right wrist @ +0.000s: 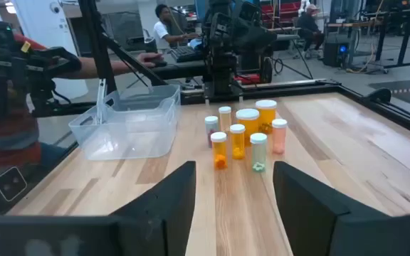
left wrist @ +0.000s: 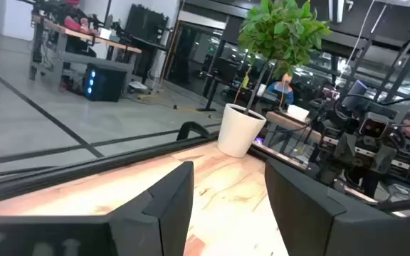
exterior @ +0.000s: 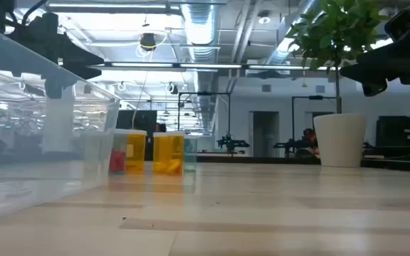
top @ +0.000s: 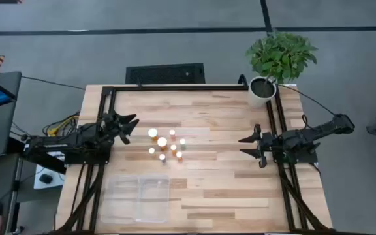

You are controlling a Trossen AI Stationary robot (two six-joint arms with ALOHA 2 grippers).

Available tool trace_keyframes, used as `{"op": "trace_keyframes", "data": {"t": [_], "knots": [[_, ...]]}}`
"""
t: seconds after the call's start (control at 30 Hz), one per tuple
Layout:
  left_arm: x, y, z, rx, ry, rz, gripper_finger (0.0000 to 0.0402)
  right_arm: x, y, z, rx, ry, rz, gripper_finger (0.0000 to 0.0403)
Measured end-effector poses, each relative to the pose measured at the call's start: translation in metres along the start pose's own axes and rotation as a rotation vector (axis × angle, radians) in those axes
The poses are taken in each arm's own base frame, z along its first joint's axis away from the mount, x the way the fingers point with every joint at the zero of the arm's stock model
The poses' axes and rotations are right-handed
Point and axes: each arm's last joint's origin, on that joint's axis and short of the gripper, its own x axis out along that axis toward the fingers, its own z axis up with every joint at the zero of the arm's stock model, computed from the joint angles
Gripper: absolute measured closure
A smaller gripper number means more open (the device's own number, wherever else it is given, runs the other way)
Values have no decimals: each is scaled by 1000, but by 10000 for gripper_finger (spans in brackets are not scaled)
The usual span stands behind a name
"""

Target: Pick and place medicine bottles into bin by pill shape (circle, oval)

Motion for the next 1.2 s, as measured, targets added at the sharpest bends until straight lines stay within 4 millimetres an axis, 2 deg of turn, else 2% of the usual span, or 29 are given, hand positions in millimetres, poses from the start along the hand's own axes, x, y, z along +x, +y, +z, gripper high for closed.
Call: {"op": "trace_keyframes", "data": {"t": [1.1,1.2], "knots": [[0,0,0,0,0,0,235,0,0,0,1,-3,0,202],[0,0,0,0,0,0,235,0,0,3,70,-37,4,202]]}}
